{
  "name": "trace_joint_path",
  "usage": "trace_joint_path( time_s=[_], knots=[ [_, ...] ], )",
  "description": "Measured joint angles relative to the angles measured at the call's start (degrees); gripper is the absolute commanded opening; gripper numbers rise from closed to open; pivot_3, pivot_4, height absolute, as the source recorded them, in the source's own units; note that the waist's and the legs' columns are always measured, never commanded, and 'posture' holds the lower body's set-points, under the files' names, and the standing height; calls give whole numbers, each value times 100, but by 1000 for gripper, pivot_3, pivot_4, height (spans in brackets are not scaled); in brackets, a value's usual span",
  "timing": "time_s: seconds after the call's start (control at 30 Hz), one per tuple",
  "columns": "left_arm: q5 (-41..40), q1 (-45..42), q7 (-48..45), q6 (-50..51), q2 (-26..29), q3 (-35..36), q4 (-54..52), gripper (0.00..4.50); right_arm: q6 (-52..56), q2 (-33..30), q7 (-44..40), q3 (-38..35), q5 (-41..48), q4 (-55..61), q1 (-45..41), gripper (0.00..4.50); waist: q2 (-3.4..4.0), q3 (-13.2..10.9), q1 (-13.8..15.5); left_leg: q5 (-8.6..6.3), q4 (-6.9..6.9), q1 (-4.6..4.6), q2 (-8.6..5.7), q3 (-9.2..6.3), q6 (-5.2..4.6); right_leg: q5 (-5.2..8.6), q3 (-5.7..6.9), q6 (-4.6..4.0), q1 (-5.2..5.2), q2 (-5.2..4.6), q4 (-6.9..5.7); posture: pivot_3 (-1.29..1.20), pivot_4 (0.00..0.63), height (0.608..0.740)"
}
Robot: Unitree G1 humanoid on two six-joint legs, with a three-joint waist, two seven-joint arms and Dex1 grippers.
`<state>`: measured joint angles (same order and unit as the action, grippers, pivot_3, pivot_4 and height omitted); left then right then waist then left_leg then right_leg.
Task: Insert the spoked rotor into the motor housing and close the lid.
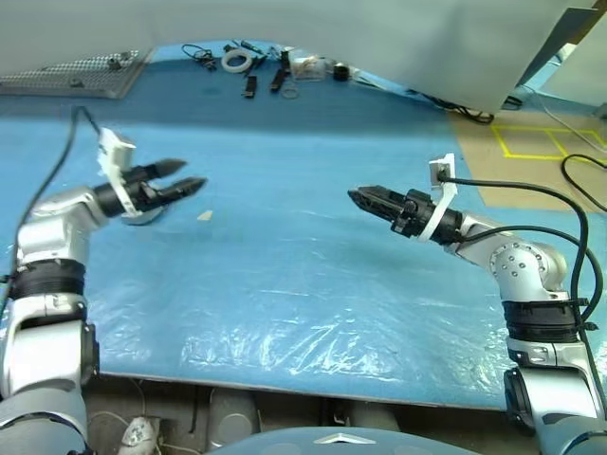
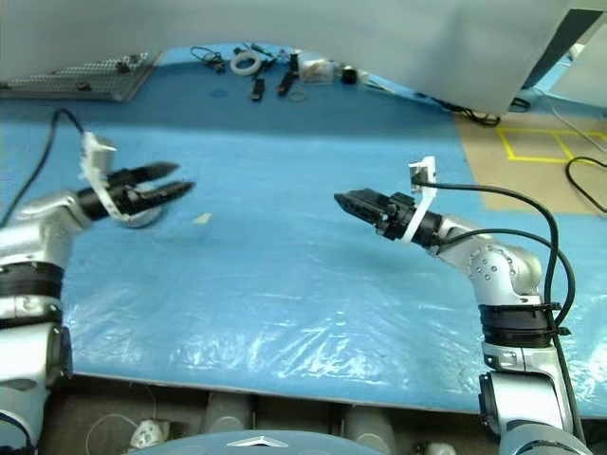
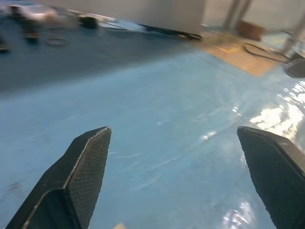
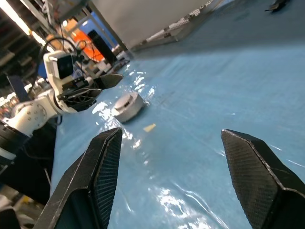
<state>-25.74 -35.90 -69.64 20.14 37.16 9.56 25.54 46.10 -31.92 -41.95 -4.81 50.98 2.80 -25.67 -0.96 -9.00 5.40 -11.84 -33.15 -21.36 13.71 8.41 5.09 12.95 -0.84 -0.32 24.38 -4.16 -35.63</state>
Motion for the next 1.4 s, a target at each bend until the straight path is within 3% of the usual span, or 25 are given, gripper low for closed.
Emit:
trace_joint_path(
  time_s=[0.2,0.37,0.53,1.4],
  knots=[
    [-33,790,173,194,-567,-471,-1278,4477,-602,77,-303,645,-865,499,464,3473,0,0,14,1,-7,22,-1,0,-3,1,-10,-1,0,-3,-3,0,150,740],
    [97,1132,143,8,-621,-802,-1714,4477,-1065,73,-424,782,-1408,557,768,3473,0,0,12,2,-7,28,-3,3,-5,2,-21,-3,0,-4,-3,0,150,740],
    [285,1335,17,-338,-660,-1159,-1804,4477,-1214,18,-554,777,-1693,591,852,3473,1,0,5,2,-5,30,-1,3,-5,2,-20,-3,0,-2,-3,0,150,740],
    [305,1106,395,-257,-759,-1152,-1669,4477,-1222,278,-400,697,-1959,481,797,3473,2,1,1,2,-4,34,-3,5,-6,1,-24,-2,0,-2,-4,0,150,740]
  ],
)
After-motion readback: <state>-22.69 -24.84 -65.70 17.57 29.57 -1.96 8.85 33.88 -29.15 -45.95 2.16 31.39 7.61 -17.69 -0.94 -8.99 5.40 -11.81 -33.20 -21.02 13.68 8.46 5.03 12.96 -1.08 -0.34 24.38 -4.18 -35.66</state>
